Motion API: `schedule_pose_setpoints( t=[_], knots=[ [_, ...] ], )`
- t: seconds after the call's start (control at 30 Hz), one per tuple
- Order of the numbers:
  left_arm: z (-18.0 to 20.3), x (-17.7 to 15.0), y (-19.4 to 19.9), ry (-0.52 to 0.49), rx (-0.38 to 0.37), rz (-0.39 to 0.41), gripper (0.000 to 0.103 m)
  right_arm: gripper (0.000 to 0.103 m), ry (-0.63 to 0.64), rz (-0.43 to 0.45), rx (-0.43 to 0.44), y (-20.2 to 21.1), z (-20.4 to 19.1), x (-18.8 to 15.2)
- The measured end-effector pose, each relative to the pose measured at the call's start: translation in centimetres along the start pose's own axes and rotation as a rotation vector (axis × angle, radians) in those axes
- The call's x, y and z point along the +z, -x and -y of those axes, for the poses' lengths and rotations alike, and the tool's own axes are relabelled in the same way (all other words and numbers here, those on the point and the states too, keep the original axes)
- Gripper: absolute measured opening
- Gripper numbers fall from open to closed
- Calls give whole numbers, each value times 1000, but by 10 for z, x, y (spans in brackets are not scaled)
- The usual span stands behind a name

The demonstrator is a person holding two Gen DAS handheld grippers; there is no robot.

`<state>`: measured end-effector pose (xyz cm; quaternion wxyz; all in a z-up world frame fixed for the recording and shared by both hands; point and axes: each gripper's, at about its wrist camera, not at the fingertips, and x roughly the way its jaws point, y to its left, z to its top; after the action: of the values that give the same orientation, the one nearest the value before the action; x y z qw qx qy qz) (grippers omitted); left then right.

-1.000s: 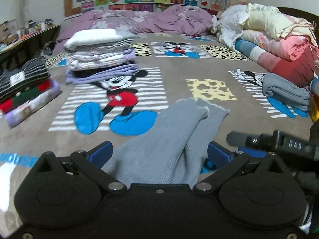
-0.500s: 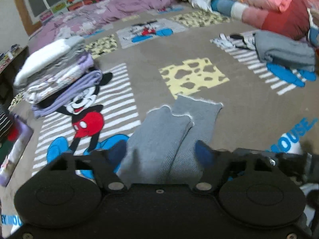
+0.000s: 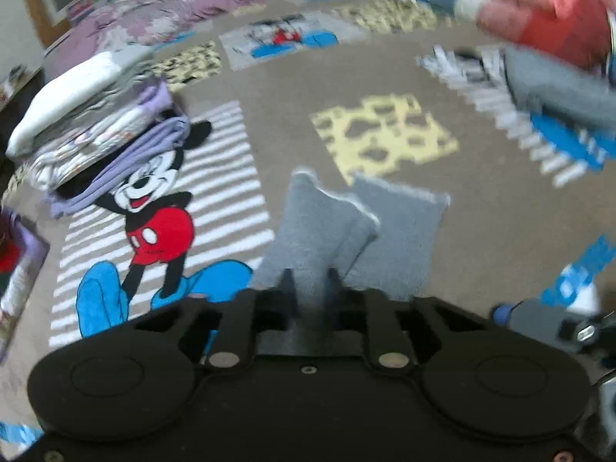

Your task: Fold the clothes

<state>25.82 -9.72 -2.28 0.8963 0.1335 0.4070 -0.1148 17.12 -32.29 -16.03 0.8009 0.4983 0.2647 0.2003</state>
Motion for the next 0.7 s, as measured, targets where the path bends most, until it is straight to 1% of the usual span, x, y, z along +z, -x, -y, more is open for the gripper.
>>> schedule_pose_setpoints(
  t=[0.07,0.13,0.33,0.43,0.53,0.7],
  knots=[
    [-12,-4,17,33,13,57,10,89,32,-9,-7,-2,-3,-1],
    [-29,-10,38,96,-10,115,10,89,65,-19,-10,-6,-7,-3],
    [-86,-44,90,279,-25,264,10,90,135,-51,6,-10,-14,-13],
    [-113,-68,108,374,-30,332,10,90,156,-53,9,-8,-15,-18],
    [-140,-93,119,476,-39,381,10,89,180,-53,5,-9,-14,-21],
    [-187,-149,130,677,-69,458,10,89,247,-58,-4,-10,-18,-28]
  ],
)
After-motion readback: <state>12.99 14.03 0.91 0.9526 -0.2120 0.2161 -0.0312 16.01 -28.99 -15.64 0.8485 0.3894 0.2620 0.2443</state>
